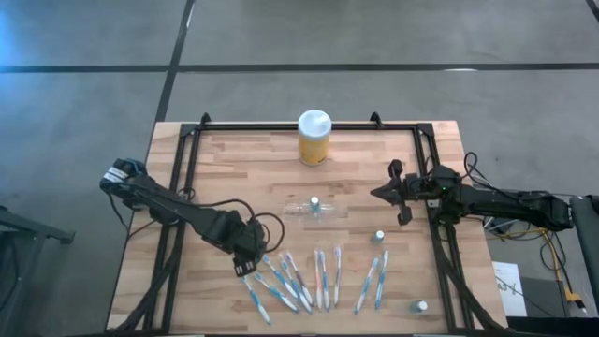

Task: Pick & Place toothbrushing station
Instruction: Put the blue mouthwash into the transparent organizer

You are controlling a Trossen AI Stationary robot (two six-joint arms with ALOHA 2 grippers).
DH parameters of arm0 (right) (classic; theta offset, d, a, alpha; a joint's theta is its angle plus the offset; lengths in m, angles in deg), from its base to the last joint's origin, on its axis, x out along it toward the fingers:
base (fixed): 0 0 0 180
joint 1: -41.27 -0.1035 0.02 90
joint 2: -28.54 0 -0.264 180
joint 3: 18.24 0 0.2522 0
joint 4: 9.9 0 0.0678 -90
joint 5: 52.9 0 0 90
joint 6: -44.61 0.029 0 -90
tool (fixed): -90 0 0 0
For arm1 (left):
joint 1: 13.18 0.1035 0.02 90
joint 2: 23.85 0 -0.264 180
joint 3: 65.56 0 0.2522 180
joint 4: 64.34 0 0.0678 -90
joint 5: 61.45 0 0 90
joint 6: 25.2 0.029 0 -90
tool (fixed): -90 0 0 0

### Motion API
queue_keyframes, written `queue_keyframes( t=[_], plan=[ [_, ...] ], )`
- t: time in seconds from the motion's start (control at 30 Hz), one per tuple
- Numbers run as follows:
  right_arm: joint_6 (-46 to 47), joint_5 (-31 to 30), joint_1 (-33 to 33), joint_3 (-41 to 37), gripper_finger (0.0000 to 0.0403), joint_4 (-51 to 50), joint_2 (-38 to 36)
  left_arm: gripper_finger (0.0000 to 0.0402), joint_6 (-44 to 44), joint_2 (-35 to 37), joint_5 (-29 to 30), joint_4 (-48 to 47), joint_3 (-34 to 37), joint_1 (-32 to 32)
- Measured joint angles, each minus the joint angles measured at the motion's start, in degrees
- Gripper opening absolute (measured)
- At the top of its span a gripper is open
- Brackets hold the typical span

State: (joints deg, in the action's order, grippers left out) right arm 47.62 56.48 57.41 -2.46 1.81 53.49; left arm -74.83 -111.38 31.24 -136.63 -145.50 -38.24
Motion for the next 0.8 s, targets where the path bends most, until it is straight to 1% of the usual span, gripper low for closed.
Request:
queue_keyframes(
  t=[0.13,0.57,0.8],
  plan=[
    [0.0,0.0,0.0,0.0,0.0008,0.0,0.0,0.0230,-1.3,0.0,0.0,1.5,2.0,0.0],
    [0.0,0.0,0.0,0.0,0.0008,0.0,0.0,0.0229,-0.8,0.0,0.2,2.9,3.9,0.0],
    [0.0,0.0,0.0,0.0,0.0008,0.0,0.0,0.0213,0.5,0.0,0.2,4.5,4.0,0.0]
  ],
)
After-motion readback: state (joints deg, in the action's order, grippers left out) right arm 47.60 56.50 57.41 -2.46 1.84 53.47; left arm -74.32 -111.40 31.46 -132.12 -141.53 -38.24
